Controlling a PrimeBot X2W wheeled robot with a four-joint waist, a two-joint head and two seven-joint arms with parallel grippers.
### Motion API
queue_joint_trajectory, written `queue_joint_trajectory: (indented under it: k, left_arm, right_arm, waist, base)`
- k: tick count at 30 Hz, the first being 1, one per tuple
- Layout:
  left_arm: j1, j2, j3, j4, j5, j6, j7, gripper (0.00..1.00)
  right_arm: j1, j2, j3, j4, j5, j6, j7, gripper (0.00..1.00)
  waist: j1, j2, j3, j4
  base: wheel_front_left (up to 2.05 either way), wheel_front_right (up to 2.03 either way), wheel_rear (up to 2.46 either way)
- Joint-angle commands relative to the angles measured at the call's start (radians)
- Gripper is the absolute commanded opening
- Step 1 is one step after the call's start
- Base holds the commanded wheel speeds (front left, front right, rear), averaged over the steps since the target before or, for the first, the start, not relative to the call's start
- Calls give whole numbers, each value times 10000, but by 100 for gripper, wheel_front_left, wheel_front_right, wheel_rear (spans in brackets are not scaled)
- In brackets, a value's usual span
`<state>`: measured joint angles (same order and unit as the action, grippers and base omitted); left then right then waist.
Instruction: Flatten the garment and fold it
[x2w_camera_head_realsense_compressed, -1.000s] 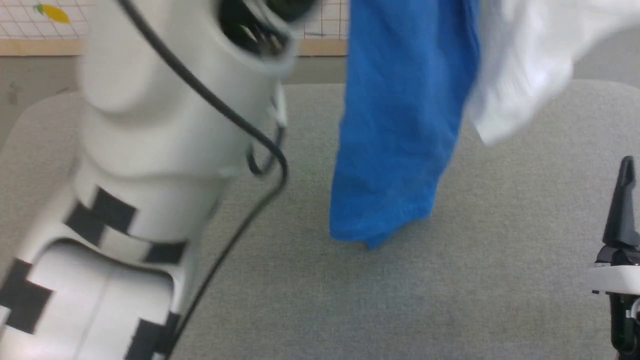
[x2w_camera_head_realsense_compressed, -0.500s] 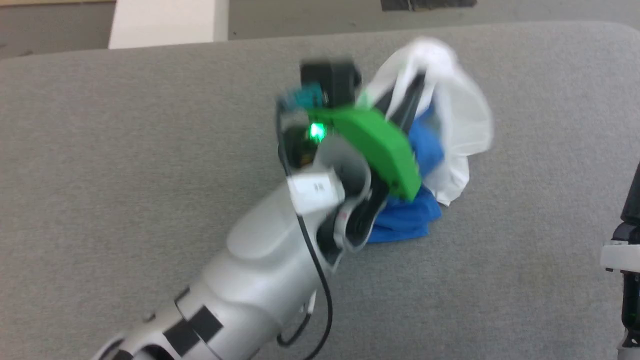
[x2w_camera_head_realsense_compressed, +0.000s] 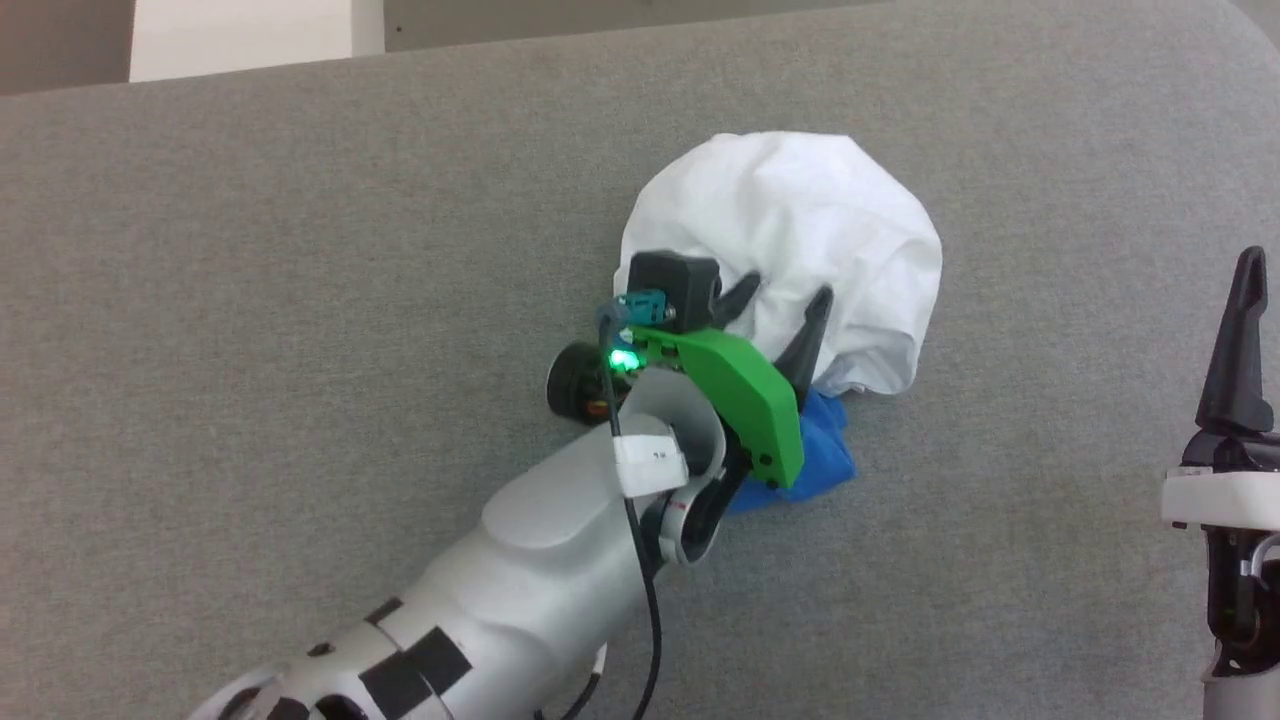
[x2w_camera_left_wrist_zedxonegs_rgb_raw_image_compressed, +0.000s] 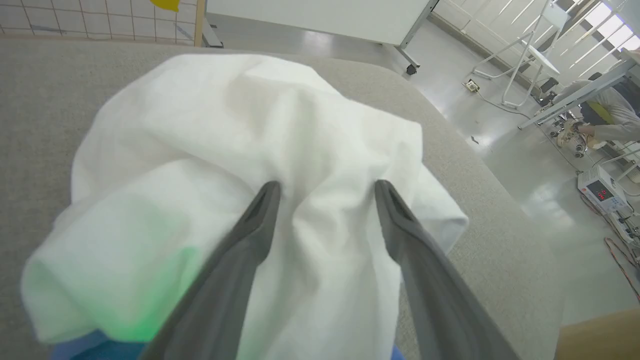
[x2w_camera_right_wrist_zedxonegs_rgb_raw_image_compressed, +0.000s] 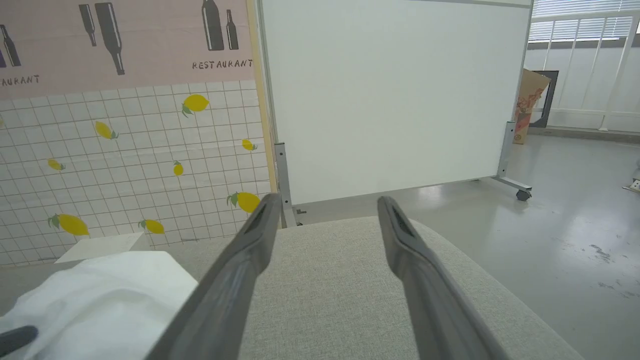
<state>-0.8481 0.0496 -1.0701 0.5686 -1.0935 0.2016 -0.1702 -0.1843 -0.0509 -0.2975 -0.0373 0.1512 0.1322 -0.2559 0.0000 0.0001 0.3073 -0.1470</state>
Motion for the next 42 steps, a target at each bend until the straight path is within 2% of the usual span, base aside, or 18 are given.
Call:
queue_joint_trajectory:
  k: [1, 5, 9, 13, 15, 17, 20, 25, 28, 34, 38, 42]
  left_arm:
    - [-226, 7, 91, -78, -72, -116, -210, 100]
    - [-192, 232, 688, -550, -74, -273, -708, 100]
    - [308, 1222, 1601, -1676, 616, 51, -898, 100]
    - [1863, 2518, 3506, -3899, 2797, 1077, -911, 100]
    - [3423, 3084, 4721, -5455, 4363, 1663, -913, 100]
    - [4456, 3155, 5460, -6291, 5143, 1881, -913, 100]
    - [5787, 3175, 6096, -7075, 6346, 2023, -914, 100]
    - [7514, 3065, 6543, -7223, 7692, 1762, -915, 100]
    - [8065, 2629, 6869, -7115, 7765, 1580, -915, 100]
    - [8395, 1844, 7551, -7000, 8015, 828, -915, 100]
    - [8335, 1407, 7884, -6896, 8247, 420, -915, 100]
    - [8301, 940, 8234, -6838, 8446, 42, -915, 100]
  right_arm:
    - [-38, 7, -18, 50, 38, -15, -58, 100]
    - [163, 7, -83, 116, -21, -15, -58, 100]
    - [428, 7, -82, 146, -65, -15, -58, 100]
    - [691, 7, -20, 155, -99, -15, -59, 100]
    - [905, 7, 55, 183, -163, -15, -59, 100]
    - [1045, 7, 101, 199, -202, -15, -59, 100]
    - [1232, 7, 207, 217, -256, -15, -59, 100]
    - [1521, 7, 407, 245, -315, -15, -54, 100]
    - [1667, 7, 470, 251, -299, -15, 1, 100]
    - [1703, 7, 951, -97, -430, -15, 425, 100]
    - [1731, -60, 1787, -621, -512, -15, 1393, 100]
    - [1973, -695, 2966, -1005, -85, -15, 3077, 100]
  waist:
    - [0, -1, -313, 224]
    - [0, -1, -744, 455]
    - [0, -1, -1070, 629]
    - [0, -1, -1210, 756]
    - [0, -1, -1294, 870]
    - [0, -1, -1332, 947]
    - [0, -1, -1393, 1047]
    - [0, -1, -1532, 1187]
    - [0, -1, -1619, 1289]
    - [0, -1, -1662, 1544]
    - [0, -1, -1527, 1738]
    - [0, -1, -1199, 1927]
  base:
    - [0, 0, 0]
    - [0, 0, 0]
    - [0, 0, 0]
    - [0, 0, 0]
    - [0, 0, 0]
    - [0, 0, 0]
    - [0, 0, 0]
    - [0, 0, 0]
    - [0, 0, 0]
    - [0, 0, 0]
    - [0, 0, 0]
    - [0, 0, 0]
